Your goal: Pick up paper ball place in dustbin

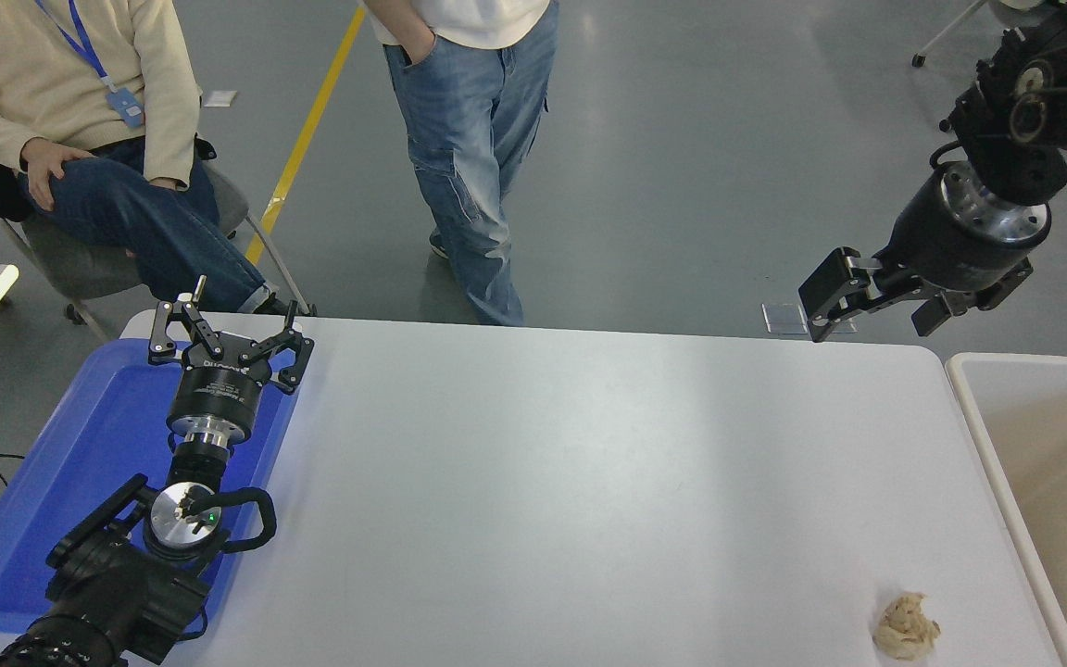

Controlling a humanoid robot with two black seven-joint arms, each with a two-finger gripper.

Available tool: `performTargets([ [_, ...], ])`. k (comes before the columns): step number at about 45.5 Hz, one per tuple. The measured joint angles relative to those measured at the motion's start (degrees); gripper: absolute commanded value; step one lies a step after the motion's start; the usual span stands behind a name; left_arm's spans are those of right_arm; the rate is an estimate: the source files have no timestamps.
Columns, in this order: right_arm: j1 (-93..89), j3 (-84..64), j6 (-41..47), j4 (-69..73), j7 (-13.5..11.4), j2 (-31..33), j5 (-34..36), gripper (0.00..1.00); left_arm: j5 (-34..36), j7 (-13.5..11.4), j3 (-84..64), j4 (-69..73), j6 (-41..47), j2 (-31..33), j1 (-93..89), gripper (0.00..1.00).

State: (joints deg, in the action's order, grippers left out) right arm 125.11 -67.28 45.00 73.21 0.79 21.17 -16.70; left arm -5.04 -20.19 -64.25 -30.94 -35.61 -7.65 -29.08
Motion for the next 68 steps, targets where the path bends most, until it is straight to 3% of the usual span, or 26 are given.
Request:
performTargets([
  [68,-0.6,-2.1,0.0,0.2,0.0,2.8,0.4,1.00,-0.1,0.0,-0.1,0.0,0.1,0.0,0.0,1.00],
])
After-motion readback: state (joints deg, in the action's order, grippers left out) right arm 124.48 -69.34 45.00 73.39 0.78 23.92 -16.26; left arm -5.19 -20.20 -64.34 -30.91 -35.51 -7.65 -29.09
